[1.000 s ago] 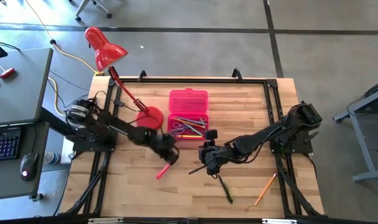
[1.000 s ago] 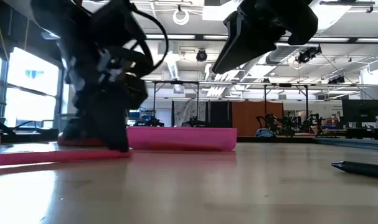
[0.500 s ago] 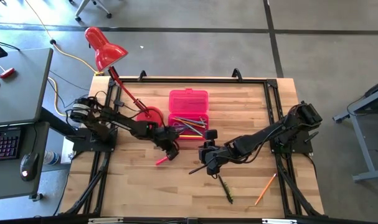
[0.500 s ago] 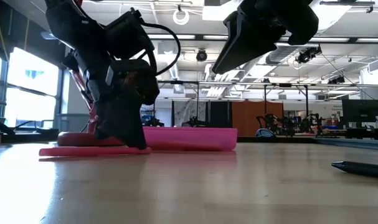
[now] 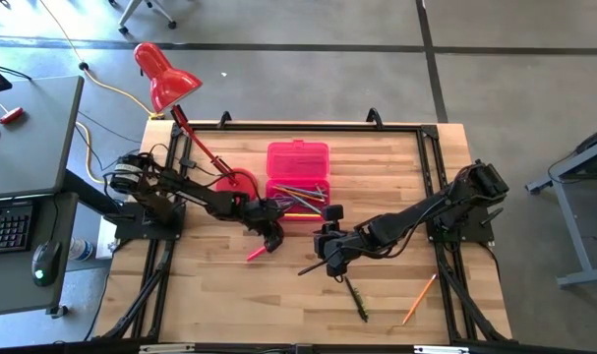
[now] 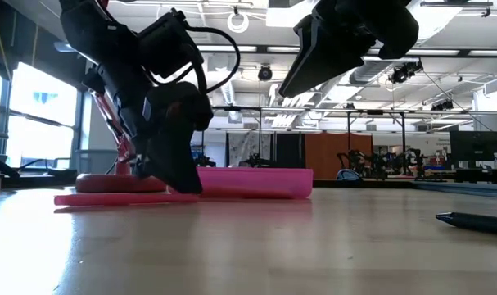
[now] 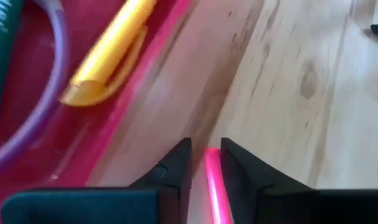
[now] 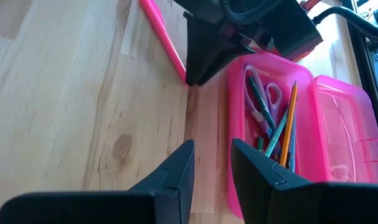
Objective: Pick & place school supplies into a supply box
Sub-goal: Put the pink pen into the pink supply box
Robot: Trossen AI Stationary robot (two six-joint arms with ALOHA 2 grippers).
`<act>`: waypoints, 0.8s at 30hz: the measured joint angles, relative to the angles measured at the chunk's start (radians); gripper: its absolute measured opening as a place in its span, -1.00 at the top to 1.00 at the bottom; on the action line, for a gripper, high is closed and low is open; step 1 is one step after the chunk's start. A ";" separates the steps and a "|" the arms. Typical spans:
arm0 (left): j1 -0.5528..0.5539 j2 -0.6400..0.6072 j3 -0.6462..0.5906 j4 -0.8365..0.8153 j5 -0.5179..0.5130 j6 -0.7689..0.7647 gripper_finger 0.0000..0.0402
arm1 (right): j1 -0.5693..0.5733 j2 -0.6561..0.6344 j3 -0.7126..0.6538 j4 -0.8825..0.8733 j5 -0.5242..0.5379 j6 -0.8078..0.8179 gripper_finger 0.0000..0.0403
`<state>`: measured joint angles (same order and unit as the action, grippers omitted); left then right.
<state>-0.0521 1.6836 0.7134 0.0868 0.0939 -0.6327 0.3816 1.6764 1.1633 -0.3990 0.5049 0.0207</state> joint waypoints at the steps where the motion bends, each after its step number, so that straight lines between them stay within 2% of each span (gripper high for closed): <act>1: 0.000 0.000 0.000 0.000 -0.007 0.006 0.39 | 0.000 0.000 0.000 0.000 0.000 0.002 0.59; 5: 0.000 -0.001 0.001 0.001 0.004 0.008 0.20 | 0.000 0.000 0.000 0.000 0.000 0.005 0.59; 9: 0.001 -0.002 0.002 0.000 0.114 -0.053 0.05 | 0.000 0.000 0.000 0.000 0.000 0.005 0.59; 12: -0.001 -0.002 0.019 -0.024 0.182 -0.111 0.01 | 0.000 0.000 0.000 0.000 0.000 0.005 0.59; 15: -0.006 -0.010 0.048 -0.031 0.236 -0.101 0.03 | 0.000 0.000 0.000 0.000 -0.003 0.005 0.59; 19: -0.008 -0.052 0.082 -0.037 0.222 -0.034 0.08 | 0.000 0.000 0.000 0.000 -0.008 0.006 0.59; 24: -0.049 -0.157 0.094 -0.049 0.109 0.094 0.13 | 0.000 0.000 0.000 -0.001 -0.014 0.028 0.59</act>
<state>-0.1015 1.5271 0.8078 0.0378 0.2033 -0.5384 0.3817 1.6764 1.1633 -0.3996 0.4911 0.0483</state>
